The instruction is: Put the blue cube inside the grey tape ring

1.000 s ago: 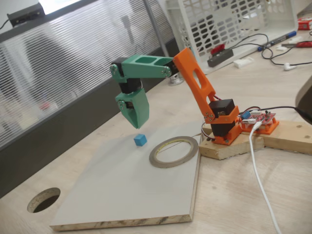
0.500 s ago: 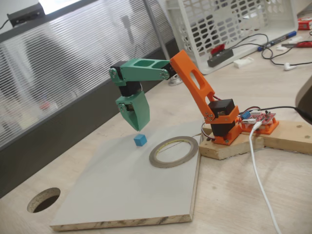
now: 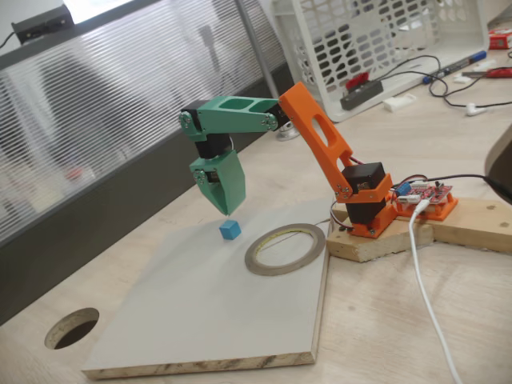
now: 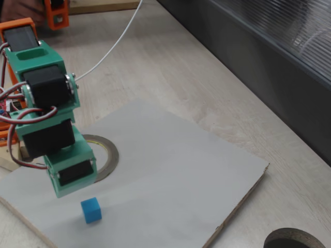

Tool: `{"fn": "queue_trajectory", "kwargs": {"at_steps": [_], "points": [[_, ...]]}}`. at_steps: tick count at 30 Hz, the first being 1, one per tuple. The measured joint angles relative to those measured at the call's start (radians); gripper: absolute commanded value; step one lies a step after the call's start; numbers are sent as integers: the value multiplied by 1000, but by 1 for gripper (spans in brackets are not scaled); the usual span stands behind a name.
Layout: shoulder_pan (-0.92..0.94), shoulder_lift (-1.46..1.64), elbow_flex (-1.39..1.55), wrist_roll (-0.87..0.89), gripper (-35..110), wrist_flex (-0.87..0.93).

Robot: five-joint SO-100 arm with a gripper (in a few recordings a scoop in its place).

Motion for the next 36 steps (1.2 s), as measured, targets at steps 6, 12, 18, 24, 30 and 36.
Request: {"fn": "queue_trajectory", "kwargs": {"at_steps": [6, 12, 18, 24, 30, 36], "points": [[2, 0, 0, 0, 2, 0], [2, 0, 0, 0, 2, 0], [2, 0, 0, 0, 3, 0], [-11, 0, 0, 0, 14, 0], [-51, 0, 0, -8, 46, 0], [-74, -6, 0, -9, 80, 0]]}}
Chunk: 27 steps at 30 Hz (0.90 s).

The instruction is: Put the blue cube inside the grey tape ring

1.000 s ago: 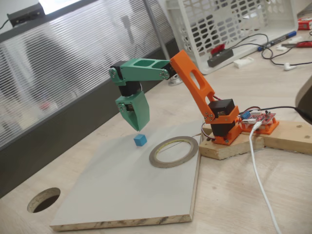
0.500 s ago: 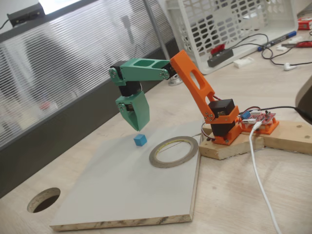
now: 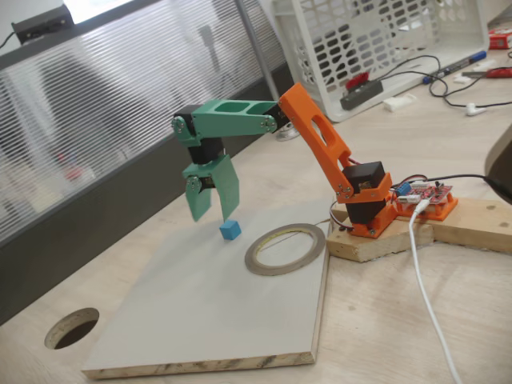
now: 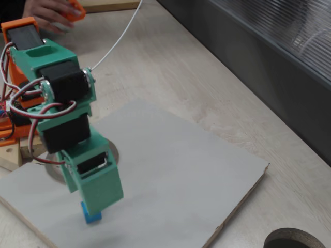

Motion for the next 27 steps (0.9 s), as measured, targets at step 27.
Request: {"fn": "queue_trajectory", "kwargs": {"at_steps": [27], "points": [[6, -31, 0, 6, 95, 0]]}}
